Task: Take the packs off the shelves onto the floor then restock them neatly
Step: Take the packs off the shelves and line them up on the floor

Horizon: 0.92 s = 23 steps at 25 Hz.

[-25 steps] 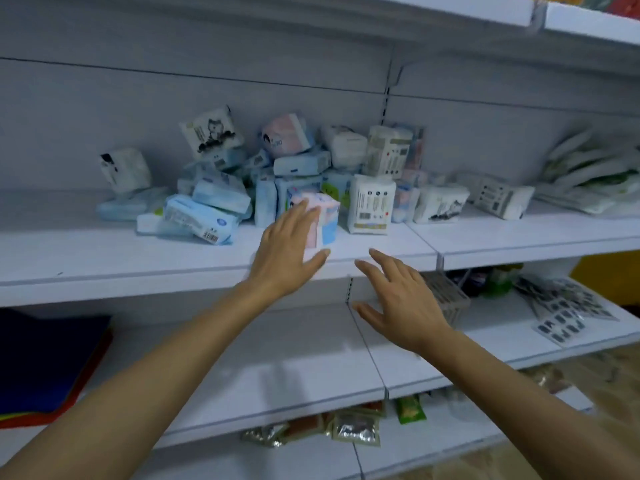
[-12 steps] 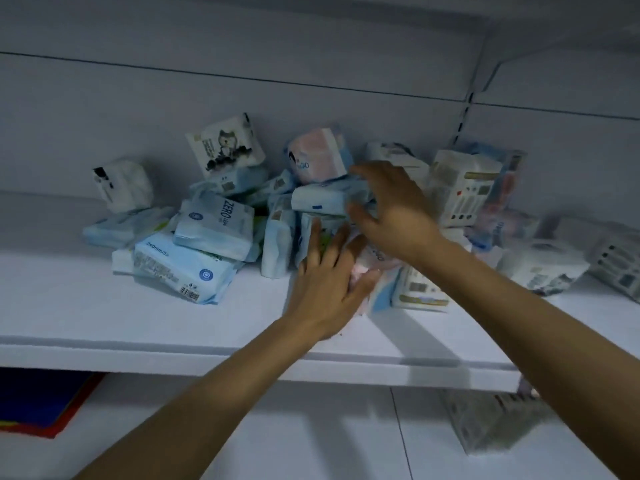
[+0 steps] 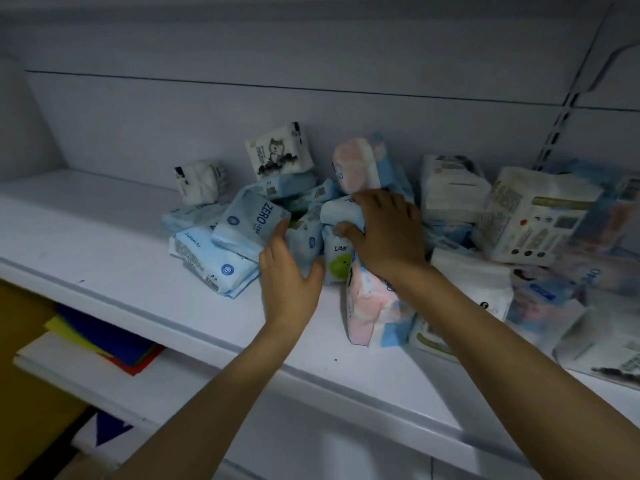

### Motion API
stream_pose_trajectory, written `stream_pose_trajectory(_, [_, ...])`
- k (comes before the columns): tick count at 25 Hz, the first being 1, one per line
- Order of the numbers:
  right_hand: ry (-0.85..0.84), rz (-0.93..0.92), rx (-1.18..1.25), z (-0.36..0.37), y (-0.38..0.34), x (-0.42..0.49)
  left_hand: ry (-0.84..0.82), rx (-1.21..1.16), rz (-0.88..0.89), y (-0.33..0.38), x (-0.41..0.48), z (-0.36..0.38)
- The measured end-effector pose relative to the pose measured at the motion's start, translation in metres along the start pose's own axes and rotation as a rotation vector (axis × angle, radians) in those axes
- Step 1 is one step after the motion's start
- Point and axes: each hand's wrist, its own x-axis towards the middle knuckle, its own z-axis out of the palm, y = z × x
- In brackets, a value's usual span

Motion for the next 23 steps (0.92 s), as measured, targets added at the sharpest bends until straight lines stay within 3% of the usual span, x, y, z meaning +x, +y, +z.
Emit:
stream_pose_trajectory(4, [0.032, 0.004, -0.029, -0.003, -0.003, -0.003, 0.007, 0.269, 0.033, 0.011, 0.005, 0.001])
stream_pose_trajectory(7, [0.183, 0.049, 0.235, -0.006, -0.002, -0.001, 0.151, 0.284, 0.122, 0.032, -0.001, -0.009])
stream_pose_trajectory(9, [0.31, 0.076, 0.519, -0.011, -0.001, 0.001, 0.228, 0.068, 0.112, 0.05, -0.007, -0.029])
stream_pose_trajectory(13, [0.338, 0.211, 1.021, -0.043, -0.004, 0.014, 0.315, -0.62, -0.321, 0.087, 0.001, -0.071])
stream_pose_trajectory(15, [0.298, 0.278, 1.212, -0.062, -0.011, 0.02, 0.263, -0.925, -0.476, 0.094, -0.001, -0.087])
stream_pose_trajectory(17, [0.17, 0.397, 1.404, -0.074, -0.023, 0.022, 0.168, -1.083, -0.534, 0.099, -0.009, -0.098])
stream_pose_trajectory(20, [-0.104, 0.535, 1.689, -0.08, -0.049, 0.016, 0.072, -1.104, -0.51, 0.103, -0.018, -0.117])
stream_pose_trajectory(23, [-0.327, 0.486, 1.779, -0.079, -0.083, 0.003, 0.033, -0.879, -0.435, 0.097, -0.02, -0.149])
